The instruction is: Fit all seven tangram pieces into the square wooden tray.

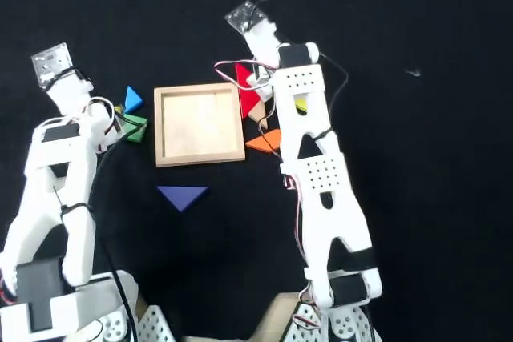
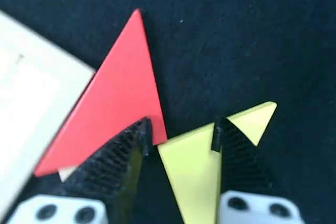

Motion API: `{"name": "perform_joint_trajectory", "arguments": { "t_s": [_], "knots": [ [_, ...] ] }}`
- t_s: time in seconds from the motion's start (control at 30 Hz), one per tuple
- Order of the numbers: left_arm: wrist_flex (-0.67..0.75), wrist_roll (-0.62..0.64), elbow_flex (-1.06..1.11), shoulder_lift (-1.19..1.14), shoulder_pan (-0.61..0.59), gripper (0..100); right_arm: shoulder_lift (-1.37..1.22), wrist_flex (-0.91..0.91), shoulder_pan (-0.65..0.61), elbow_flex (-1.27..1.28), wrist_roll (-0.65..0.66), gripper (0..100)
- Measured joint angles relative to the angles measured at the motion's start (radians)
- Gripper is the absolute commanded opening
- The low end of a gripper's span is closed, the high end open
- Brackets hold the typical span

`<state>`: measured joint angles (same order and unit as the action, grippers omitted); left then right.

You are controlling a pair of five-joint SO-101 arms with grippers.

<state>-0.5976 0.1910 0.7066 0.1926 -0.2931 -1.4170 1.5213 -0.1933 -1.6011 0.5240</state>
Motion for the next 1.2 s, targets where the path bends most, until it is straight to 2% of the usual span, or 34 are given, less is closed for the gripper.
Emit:
{"name": "perform_joint_trajectory", "arguments": {
  "t_s": [0.23, 0.43, 0.7, 1.03, 1.2],
  "knots": [
    [0.0, 0.0, 0.0, 0.0, 0.0, 15, -0.008, 0.199, 0.092, -0.063, 0.057, 19.1],
    [0.0, 0.0, 0.0, 0.0, 0.0, 15, 0.031, 0.207, 0.167, 0.054, 0.064, 19.1],
    [0.06, 0.0, 0.034, 0.0, 0.0, 15, 0.233, 0.209, 0.203, 0.238, 0.038, 19.1],
    [0.071, 0.0, 0.035, 0.0, 0.0, 15, 0.273, 0.209, 0.199, 0.253, 0.032, 19.1],
    [0.071, 0.0, 0.035, 0.0, 0.0, 15, 0.273, 0.209, 0.138, 0.173, 0.029, 18.9]
  ]
}}
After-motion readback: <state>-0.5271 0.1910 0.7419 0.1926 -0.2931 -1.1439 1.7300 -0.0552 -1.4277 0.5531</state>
